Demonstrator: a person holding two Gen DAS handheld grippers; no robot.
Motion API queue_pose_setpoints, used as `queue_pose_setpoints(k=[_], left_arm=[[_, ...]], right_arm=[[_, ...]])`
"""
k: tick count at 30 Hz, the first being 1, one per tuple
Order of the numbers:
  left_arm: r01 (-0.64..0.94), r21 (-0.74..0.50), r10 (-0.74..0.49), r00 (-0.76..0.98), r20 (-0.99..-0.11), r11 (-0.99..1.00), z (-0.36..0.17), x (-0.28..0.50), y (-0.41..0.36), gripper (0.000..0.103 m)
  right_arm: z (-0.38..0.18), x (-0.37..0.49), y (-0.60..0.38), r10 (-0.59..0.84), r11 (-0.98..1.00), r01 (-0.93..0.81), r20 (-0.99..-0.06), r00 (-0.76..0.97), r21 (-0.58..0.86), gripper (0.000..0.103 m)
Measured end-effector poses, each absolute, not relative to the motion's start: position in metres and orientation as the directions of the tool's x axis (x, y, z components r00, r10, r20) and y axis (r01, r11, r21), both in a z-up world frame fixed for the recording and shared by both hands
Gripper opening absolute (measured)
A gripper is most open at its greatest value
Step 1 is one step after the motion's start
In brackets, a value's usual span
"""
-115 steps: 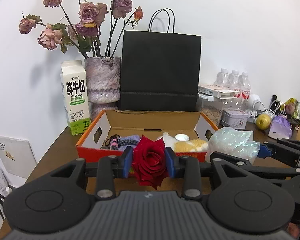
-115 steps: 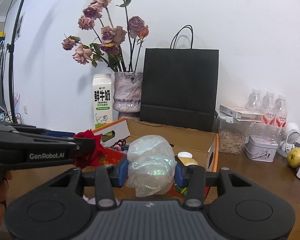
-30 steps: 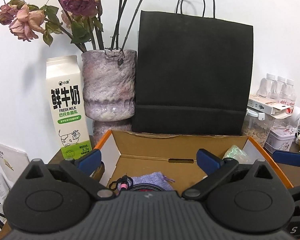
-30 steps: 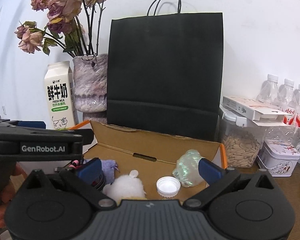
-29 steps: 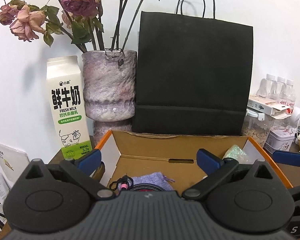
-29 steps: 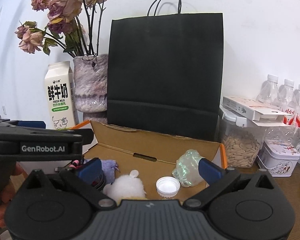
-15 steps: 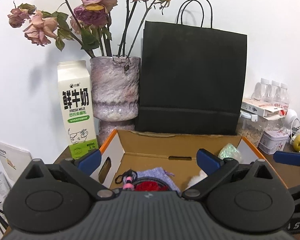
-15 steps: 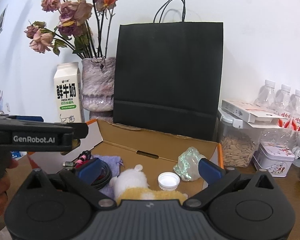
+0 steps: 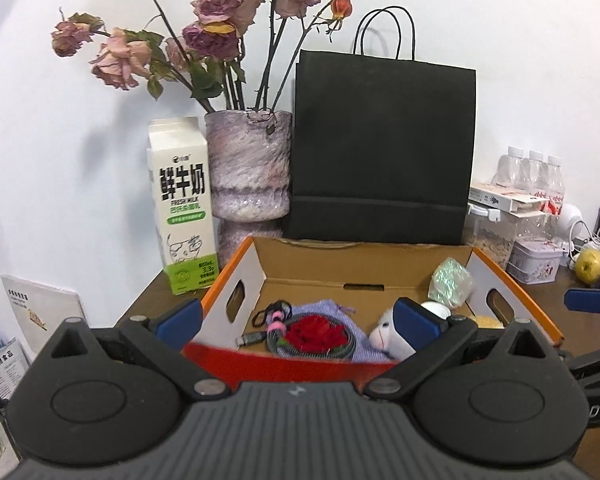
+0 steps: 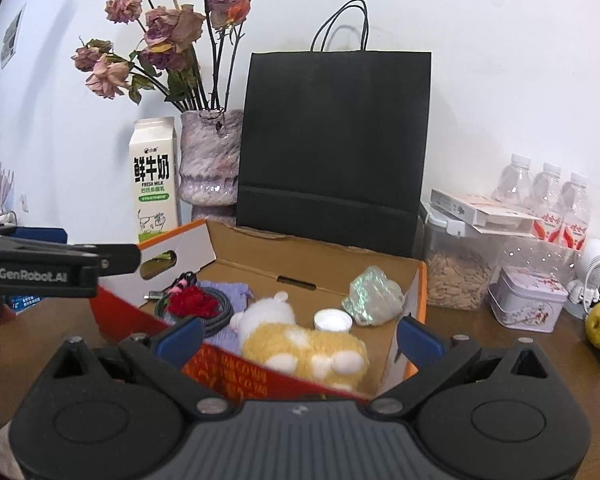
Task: Organize objects
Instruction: 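Withdraw both tools from the box back toward the table items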
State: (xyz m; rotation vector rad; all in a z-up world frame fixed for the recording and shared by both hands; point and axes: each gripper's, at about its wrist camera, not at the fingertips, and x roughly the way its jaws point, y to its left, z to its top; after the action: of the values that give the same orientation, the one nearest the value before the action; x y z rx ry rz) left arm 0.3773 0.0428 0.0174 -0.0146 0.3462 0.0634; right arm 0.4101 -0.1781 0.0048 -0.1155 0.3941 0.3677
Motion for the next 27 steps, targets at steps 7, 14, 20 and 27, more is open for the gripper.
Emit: queue_pose_setpoints(k=[7, 14, 20, 27], left_arm=[[-0.070, 0.000, 0.065, 0.931, -0.359, 0.998, 0.010, 0.349, 0.046, 0.103], [-0.075, 0.001, 0.070, 0.922, -0.380, 0.997, 0.002, 0.321, 0.048, 0.103], [-0.074, 0.013, 0.074, 0.925, -0.372, 0.997, -0.003, 0.296, 0.047, 0.103], [-0.076, 0.005, 0.073, 0.920, -0.386, 0.997, -0.008, 0.272, 0.049, 0.103]], right_arm=[[-0.003, 0.384, -0.187, 0.319, 0.931, -0.365, -0.418, 0.850, -0.031, 0.103], [-0.010, 0.356, -0.196, 0.308, 0.936, -0.352, -0.440, 0.843, -0.018, 0.103], [-0.015, 0.330, -0.205, 0.296, 0.943, -0.332, -0.451, 0.842, 0.001, 0.103], [-0.024, 0.305, -0.210, 0.278, 0.950, -0.312, -0.469, 0.839, 0.004, 0.103]])
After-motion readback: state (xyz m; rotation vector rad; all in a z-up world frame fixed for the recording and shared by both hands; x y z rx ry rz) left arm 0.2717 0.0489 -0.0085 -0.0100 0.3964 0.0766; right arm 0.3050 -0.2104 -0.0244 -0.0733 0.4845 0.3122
